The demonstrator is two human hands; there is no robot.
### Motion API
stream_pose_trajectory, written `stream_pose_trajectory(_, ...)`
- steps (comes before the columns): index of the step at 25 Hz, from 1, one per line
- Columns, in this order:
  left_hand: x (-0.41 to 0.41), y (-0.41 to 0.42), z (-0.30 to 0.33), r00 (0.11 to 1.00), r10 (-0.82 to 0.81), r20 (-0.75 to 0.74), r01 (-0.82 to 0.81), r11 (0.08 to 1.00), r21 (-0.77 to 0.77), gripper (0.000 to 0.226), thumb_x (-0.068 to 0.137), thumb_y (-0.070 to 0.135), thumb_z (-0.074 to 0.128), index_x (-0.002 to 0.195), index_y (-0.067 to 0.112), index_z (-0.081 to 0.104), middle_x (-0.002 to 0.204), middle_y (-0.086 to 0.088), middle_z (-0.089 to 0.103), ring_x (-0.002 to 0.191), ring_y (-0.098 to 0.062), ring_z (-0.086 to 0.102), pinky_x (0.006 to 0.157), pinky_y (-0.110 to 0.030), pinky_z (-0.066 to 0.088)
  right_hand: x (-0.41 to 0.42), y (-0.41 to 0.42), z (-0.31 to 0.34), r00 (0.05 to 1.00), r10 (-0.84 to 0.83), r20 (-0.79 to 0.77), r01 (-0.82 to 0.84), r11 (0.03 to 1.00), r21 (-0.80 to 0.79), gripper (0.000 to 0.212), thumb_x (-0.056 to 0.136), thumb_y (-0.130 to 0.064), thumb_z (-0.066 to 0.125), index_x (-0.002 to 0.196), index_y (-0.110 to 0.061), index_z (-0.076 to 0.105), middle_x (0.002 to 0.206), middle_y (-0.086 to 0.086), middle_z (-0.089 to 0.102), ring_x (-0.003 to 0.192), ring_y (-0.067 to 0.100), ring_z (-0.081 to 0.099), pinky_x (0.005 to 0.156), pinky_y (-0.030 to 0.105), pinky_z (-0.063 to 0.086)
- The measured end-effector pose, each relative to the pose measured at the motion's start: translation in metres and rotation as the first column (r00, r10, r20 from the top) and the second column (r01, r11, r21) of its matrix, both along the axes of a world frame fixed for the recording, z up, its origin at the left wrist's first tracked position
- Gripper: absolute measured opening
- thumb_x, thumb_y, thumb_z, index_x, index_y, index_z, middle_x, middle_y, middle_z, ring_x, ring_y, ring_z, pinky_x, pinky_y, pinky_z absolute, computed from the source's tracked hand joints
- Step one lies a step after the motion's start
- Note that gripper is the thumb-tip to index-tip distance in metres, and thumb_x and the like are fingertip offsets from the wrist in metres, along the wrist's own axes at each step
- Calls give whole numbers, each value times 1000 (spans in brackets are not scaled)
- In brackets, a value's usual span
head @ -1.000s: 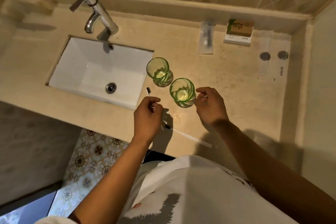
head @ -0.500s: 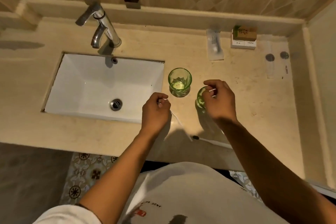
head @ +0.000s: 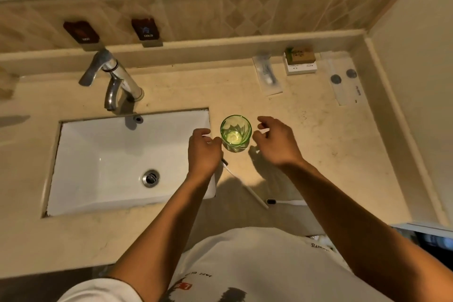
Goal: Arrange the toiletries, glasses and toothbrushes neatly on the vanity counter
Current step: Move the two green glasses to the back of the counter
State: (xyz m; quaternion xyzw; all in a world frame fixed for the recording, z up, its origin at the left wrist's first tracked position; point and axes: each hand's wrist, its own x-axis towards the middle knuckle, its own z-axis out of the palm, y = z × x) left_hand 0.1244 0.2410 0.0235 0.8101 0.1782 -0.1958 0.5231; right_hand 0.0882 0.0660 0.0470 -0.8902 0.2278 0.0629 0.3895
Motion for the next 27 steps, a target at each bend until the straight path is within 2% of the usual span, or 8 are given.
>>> stream_pose_trajectory(4,14,-7,-4,989,-15,-149,0,994,-105,45,98,23,55,143,21,50,137,-8,58,116,-25,63,100,-48,56,33,12,-5,963,166,-212,-194,974,-118,46,91,-33,56,129,-6,58,122,19,66,113,36,60,94,39,50)
stream_pose_trajectory(8,27,-9,-7,960,-33,-277,-58,949,-311,41,88,26,67,128,17,64,125,-9,68,111,-28,67,98,-46,58,45,15,-13,921,177,-347,-225,969,-104,32,92,-34,50,99,-5,62,93,13,66,93,35,65,67,29,47)
stream_pose_trajectory(11,34,-15,-11,951,-7,-308,-114,921,-372,47,60,31,71,105,19,74,103,-8,75,102,-28,70,97,-50,58,51,18,-22,921,204,-331,-285,933,-220,37,93,-37,49,105,-4,61,103,14,67,94,33,64,72,31,49)
stream_pose_trajectory(15,39,-21,-19,969,-33,-246,-25,973,-231,41,79,5,66,111,29,74,101,-1,77,103,-30,72,92,-45,61,57,17,-24,892,280,-356,-385,883,-270,38,92,-37,52,113,-7,59,105,13,65,86,28,61,69,34,49)
stream_pose_trajectory(18,62,-23,-15,994,-29,-106,-1,961,-276,41,82,-7,70,112,20,76,105,-3,79,99,-22,73,84,-36,59,70,12,-18,924,350,-155,-381,873,-305,26,87,-19,69,107,-2,70,110,20,69,86,32,70,72,38,59)
stream_pose_trajectory(20,88,-28,-12,997,-72,23,76,962,-262,46,82,-17,68,124,2,68,112,-12,73,95,-14,71,85,-35,58,99,2,-17,989,142,-45,-145,986,-83,28,83,-12,70,111,-10,70,101,14,75,84,29,73,78,37,60)
stream_pose_trajectory(22,117,-38,-7,996,-74,58,88,952,-294,47,82,-23,64,125,-4,64,110,-13,69,91,-10,70,84,-34,57,129,-11,-15,995,-2,-95,14,993,118,40,82,-11,64,122,-15,65,100,9,76,88,27,74,85,39,58)
stream_pose_trajectory(27,183,-68,-4,998,-28,62,46,946,-322,48,78,-17,72,113,16,69,95,13,71,96,-16,72,98,-47,57,184,-36,-16,990,-136,-46,143,929,342,57,73,7,65,125,-14,64,104,1,71,95,33,72,86,50,58)
